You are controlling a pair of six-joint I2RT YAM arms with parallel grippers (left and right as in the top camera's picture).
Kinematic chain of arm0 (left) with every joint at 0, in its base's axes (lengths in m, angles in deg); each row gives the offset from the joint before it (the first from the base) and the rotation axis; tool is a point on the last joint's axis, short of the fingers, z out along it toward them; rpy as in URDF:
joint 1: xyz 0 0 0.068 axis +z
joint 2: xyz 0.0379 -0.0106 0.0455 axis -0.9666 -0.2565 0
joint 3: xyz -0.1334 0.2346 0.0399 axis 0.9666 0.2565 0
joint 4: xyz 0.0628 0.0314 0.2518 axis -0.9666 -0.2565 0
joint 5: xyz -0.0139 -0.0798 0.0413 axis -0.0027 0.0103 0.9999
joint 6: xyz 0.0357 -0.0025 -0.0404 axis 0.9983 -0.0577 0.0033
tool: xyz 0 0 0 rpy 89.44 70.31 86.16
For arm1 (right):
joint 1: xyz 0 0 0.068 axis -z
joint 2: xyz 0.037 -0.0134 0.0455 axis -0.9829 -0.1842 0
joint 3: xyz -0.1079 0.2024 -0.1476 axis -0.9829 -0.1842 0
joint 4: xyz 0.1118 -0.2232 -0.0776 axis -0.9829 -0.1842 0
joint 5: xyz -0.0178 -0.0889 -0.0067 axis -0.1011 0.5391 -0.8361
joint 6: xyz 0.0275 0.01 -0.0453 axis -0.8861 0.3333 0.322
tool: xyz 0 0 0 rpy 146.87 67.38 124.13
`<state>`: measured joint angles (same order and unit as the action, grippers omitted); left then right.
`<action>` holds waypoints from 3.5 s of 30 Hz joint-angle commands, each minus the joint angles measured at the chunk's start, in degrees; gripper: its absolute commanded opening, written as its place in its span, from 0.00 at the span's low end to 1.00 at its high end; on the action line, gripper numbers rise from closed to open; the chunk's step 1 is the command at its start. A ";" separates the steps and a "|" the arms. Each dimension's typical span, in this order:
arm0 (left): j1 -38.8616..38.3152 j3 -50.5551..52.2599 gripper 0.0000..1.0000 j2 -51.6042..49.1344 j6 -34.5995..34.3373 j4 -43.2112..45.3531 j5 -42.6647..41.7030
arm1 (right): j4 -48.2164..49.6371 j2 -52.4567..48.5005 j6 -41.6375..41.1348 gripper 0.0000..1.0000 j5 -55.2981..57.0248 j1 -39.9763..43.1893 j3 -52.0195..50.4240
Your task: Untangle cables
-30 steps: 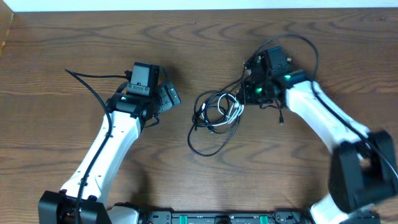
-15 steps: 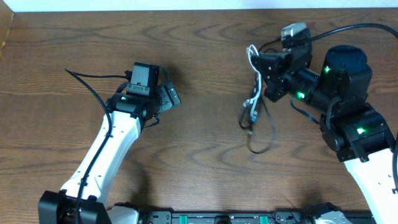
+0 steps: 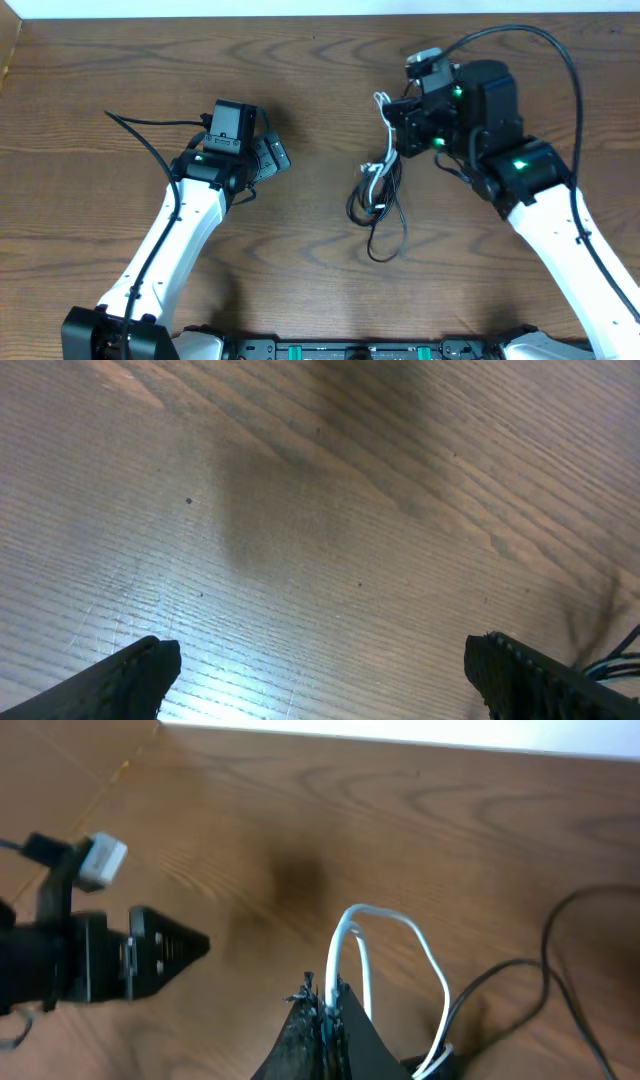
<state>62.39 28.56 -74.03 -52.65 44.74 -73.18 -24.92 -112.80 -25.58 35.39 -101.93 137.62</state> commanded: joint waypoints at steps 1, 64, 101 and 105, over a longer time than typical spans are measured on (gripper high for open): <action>0.15 -0.20 0.98 0.42 0.61 -0.13 2.16 | 3.74 2.47 -0.20 0.01 -0.59 0.76 5.86; -22.08 -0.20 0.91 -1.64 7.61 19.82 -19.19 | -27.36 -3.80 3.58 0.01 4.39 -0.70 32.13; -18.18 -0.20 0.08 -13.66 -17.94 9.35 14.08 | -45.11 4.04 -14.71 0.01 52.04 8.37 32.13; -15.63 -0.20 0.08 -13.66 -23.69 7.13 14.01 | -50.82 1.46 -20.94 0.01 60.63 8.37 32.13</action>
<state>44.40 28.56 -86.91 -70.60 52.89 -62.23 -74.01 -110.44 -38.61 79.57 -94.21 169.10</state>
